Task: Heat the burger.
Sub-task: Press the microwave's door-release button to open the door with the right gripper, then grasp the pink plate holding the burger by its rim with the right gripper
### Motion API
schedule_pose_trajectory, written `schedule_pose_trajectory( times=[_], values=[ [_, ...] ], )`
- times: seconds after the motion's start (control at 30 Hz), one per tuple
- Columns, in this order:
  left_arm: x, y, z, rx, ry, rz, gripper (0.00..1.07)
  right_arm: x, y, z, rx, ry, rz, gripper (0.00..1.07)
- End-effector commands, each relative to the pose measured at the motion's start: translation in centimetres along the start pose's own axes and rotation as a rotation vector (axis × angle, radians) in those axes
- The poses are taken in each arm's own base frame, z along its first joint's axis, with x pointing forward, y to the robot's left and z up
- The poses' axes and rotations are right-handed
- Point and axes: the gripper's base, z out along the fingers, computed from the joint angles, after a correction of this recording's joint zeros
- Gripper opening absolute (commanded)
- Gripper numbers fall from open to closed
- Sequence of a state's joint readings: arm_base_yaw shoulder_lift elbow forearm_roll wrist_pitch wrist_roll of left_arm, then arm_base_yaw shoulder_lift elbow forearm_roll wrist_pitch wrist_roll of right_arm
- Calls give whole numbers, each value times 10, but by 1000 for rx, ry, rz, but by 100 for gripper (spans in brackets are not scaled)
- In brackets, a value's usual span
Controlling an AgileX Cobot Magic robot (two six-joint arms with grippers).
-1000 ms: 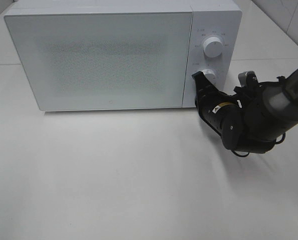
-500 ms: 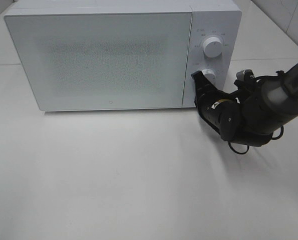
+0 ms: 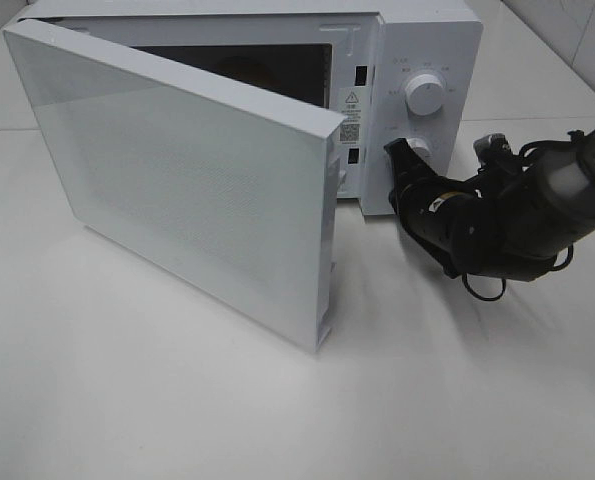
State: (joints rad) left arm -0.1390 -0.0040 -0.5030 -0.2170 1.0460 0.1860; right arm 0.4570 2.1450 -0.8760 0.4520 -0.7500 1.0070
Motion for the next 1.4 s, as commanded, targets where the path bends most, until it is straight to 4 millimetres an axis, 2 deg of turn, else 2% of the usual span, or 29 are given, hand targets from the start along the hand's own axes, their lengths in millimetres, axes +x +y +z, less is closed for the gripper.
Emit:
schedule_pose_trajectory(
  times=[0.03, 0.17, 0.33, 0.47, 0.53, 0.7, 0.73, 0.77, 0.83, 0.87, 0.9, 0.93, 0.97, 1.17, 1.2, 1.27, 1.3, 1.33, 1.4],
  values=[
    [1, -1, -2, 4, -25, 1, 0, -16, 26, 0, -92, -43, 8, 3],
    [1, -1, -2, 4, -25, 1, 0, -18, 25, -8, -81, -36, 5, 4],
    [1, -1, -2, 4, -25, 1, 0, -21, 14, -28, -52, -30, -5, 5],
    [1, -1, -2, 4, -25, 1, 0, -20, 3, -47, -42, 9, -69, 6],
    [1, -1, -2, 4, -25, 1, 0, -19, 3, -50, -51, 21, -90, 6],
    [1, -1, -2, 4, -25, 1, 0, -10, 11, -57, -193, 111, -292, 7],
    [1, -1, -2, 4, -25, 1, 0, -5, 14, -60, -261, 138, -378, 7],
    [1, -1, -2, 4, -25, 1, 0, -5, 14, -60, -261, 138, -378, 7],
    [1, -1, -2, 4, -25, 1, 0, -1, 19, -63, -350, 153, -521, 7],
    [1, -1, -2, 4, -25, 1, 0, -1, 19, -63, -350, 153, -521, 7],
    [1, -1, -2, 4, -25, 1, 0, 2, 22, -65, -402, 154, -623, 8],
    [1, -1, -2, 4, -25, 1, 0, 2, 22, -65, -402, 154, -623, 8],
    [1, -1, -2, 4, -25, 1, 0, 4, 23, -66, -440, 148, -728, 9],
    [1, -1, -2, 4, -25, 1, 0, 7, 23, -67, -487, 129, -984, 10],
    [1, -1, -2, 4, -25, 1, 0, 7, 23, -67, -487, 129, -984, 10],
    [1, -1, -2, 4, -25, 1, 0, 8, 23, -67, -505, 104, -1113, 11],
    [1, -1, -2, 4, -25, 1, 0, 8, 23, -67, -505, 104, -1113, 11],
    [1, -1, -2, 4, -25, 1, 0, 9, 21, -67, -503, 99, -1211, 12],
    [1, -1, -2, 4, -25, 1, 0, 10, 21, -67, -504, 104, -1246, 12]
  ],
)
